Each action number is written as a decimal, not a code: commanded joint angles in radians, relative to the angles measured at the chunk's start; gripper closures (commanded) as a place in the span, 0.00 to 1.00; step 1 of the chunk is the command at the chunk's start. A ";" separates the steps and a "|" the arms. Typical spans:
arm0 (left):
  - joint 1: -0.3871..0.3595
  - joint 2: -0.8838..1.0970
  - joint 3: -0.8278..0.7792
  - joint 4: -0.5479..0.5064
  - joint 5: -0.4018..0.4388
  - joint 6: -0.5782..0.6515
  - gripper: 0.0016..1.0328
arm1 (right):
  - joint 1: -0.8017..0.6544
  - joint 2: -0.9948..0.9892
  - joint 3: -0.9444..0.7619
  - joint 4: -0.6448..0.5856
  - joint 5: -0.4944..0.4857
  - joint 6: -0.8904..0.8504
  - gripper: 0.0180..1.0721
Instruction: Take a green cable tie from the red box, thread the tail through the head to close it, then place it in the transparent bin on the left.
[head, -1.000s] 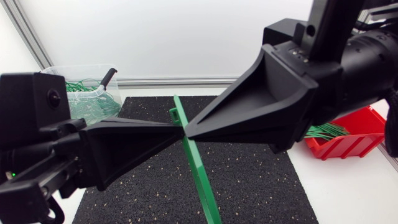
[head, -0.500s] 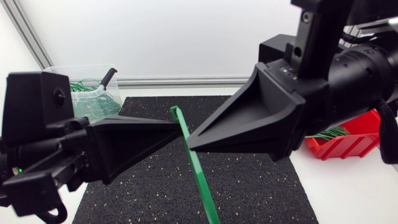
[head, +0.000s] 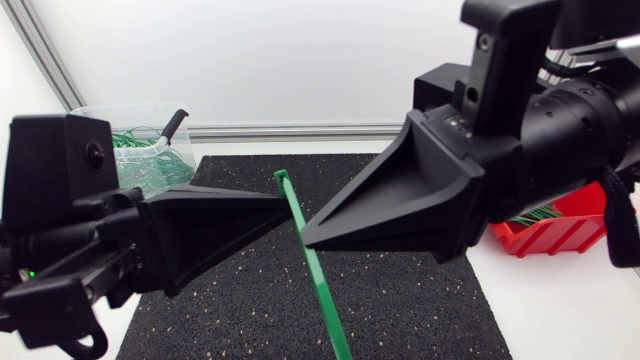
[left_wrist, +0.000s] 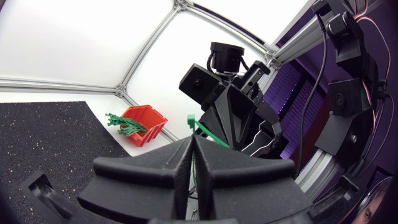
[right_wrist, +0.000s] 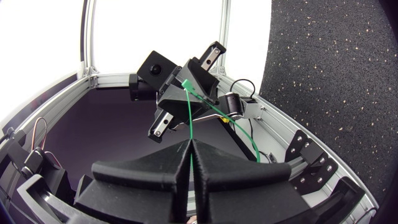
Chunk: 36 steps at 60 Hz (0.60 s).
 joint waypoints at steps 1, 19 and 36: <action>-0.003 0.010 0.032 0.007 -0.002 0.001 0.96 | 0.006 0.006 -0.031 0.009 -0.009 0.025 0.95; -0.017 0.010 0.029 0.001 -0.002 0.001 0.96 | 0.005 0.012 -0.026 0.015 -0.009 0.025 0.95; -0.016 0.013 0.024 0.001 -0.002 0.002 0.96 | 0.012 -0.016 -0.026 0.021 -0.011 0.023 0.95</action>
